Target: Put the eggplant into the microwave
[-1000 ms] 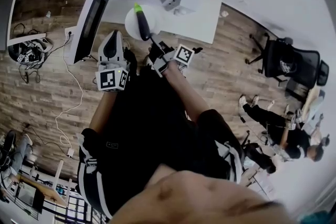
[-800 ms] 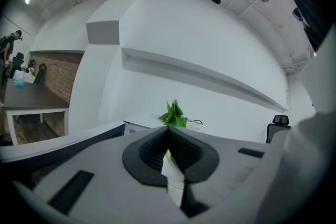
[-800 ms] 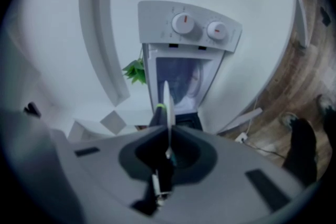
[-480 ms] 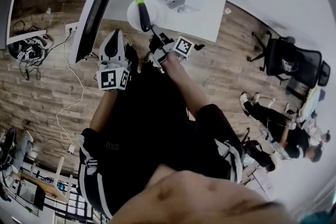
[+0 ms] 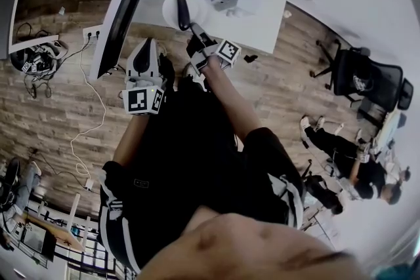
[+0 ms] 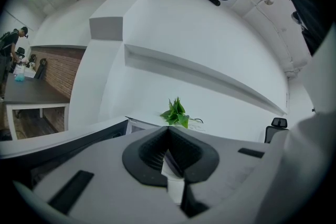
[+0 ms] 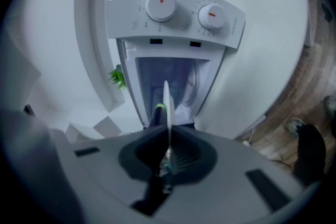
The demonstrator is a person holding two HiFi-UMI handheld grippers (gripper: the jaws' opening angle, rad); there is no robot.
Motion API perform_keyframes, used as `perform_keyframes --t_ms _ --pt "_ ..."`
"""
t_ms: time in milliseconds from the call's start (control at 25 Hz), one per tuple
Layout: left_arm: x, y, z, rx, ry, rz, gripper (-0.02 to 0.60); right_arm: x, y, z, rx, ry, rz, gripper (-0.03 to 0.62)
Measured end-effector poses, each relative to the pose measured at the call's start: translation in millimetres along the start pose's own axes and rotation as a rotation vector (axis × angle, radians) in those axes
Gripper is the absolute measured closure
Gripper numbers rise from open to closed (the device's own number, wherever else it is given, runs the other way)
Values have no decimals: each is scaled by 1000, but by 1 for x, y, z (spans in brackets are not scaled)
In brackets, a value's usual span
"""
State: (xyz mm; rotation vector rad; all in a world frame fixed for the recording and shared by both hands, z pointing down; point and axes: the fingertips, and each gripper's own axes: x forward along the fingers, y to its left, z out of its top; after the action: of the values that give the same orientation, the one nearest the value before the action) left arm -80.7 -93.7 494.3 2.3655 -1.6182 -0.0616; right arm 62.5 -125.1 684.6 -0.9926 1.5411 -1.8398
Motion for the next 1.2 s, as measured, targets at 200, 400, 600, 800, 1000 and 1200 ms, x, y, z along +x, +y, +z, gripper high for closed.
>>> perform_keyframes --t_ms 200,400,600,800,1000,1200 --pt "0 6 -2 -17 8 4 549 17 -9 5 -23 -8 -13 553" --pt "0 12 -3 -28 16 7 549 29 -22 9 -18 -25 -30 553" --pt "7 13 -2 -28 18 -1 549 39 -31 17 -11 -53 -23 553" --pt "15 14 0 -28 16 -5 549 49 -40 26 3 -80 -16 553" --pt "22 13 -2 -33 21 -9 549 56 -53 35 12 -100 -39 553" --pt "25 12 -5 -31 33 -15 549 65 -58 40 38 -111 -42 553"
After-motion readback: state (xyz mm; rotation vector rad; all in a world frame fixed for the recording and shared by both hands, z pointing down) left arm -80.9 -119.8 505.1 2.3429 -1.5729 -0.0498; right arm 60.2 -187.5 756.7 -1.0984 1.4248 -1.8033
